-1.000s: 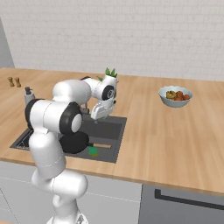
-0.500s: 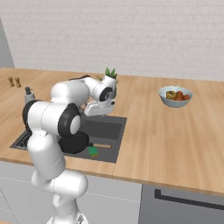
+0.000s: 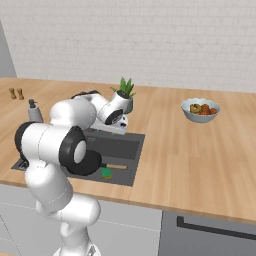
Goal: Pick the pan and sponge and place them into the sink. Then turn on the water.
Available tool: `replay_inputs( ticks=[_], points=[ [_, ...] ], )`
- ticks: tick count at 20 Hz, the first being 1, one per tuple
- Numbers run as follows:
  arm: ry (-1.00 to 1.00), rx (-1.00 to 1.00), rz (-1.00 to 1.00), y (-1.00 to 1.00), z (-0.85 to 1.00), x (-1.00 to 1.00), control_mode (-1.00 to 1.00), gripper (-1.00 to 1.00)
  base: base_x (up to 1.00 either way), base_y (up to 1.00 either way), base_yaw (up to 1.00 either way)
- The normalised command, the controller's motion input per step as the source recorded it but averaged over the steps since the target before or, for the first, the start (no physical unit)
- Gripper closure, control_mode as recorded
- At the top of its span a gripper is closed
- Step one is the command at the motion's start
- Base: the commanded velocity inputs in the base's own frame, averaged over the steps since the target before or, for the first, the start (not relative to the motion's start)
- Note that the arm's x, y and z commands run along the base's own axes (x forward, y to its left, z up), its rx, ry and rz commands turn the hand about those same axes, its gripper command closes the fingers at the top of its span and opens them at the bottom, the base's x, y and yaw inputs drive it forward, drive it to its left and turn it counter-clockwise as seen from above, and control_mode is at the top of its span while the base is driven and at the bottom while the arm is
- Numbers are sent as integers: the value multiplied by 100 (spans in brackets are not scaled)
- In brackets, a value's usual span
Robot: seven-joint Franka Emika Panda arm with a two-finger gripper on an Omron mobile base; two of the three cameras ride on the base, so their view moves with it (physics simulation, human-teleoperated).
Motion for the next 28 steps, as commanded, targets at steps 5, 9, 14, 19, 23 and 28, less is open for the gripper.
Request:
replay_inputs(
  ticks=[5, 9, 14, 19, 23, 28],
  points=[
    [5, -1, -17, 0, 0, 2, -100, -100, 0, 0, 0],
    [0, 0, 0, 0, 0, 0, -100, -100, 0, 0, 0],
    [0, 3, -2, 0, 0, 1, -100, -100, 0, 0, 0],
    [0, 17, -12, 5, 0, 13, -100, -100, 0, 0, 0],
    [0, 10, -13, 22, 0, 13, -100, -100, 0, 0, 0],
    [-5, 11, -12, 38, 0, 20, -100, -100, 0, 0, 0]
  ],
)
